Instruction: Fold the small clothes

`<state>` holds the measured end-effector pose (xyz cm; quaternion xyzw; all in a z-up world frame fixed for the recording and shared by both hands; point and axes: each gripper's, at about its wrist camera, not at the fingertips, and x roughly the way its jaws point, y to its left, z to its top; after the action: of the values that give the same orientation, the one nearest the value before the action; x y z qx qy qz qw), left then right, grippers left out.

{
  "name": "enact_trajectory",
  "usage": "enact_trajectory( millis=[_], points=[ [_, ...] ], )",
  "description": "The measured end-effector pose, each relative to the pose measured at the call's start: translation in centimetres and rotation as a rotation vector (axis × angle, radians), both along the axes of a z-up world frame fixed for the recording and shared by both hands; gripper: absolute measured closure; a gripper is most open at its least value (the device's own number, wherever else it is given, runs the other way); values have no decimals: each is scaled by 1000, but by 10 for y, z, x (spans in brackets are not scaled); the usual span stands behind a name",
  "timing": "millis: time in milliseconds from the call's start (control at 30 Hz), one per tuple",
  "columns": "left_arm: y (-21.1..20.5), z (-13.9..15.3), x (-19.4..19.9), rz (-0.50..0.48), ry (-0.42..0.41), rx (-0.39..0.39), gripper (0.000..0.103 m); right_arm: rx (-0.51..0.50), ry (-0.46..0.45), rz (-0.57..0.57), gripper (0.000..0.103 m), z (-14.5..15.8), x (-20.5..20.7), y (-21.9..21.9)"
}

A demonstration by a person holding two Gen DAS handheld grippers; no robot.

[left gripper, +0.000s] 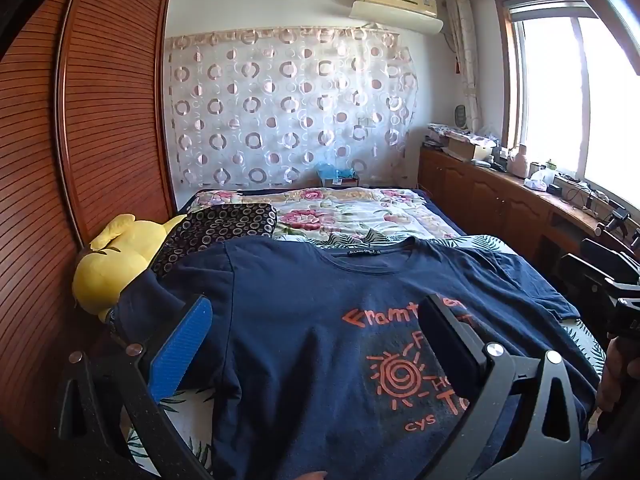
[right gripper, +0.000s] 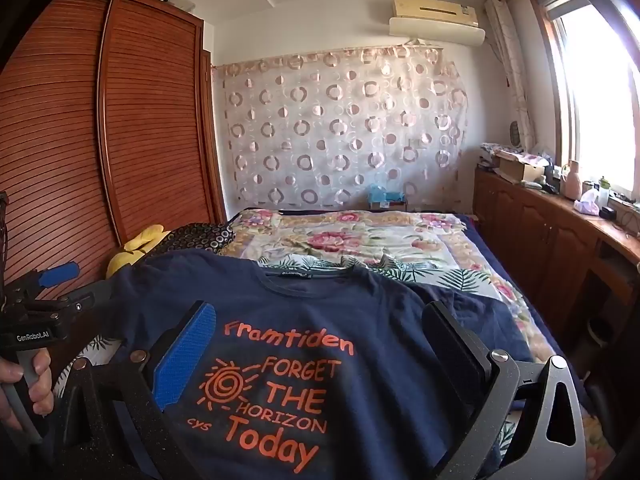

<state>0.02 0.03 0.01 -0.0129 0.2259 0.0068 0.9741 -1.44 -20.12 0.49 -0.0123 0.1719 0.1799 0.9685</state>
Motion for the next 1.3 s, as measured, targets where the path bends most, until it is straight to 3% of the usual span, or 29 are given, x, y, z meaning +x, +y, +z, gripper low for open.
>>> enact_trajectory(
  millis=[1300],
  points=[
    [-4,4,-6,-3,-20,17,0,-4,-8,1,0,0,-3,4]
  ],
)
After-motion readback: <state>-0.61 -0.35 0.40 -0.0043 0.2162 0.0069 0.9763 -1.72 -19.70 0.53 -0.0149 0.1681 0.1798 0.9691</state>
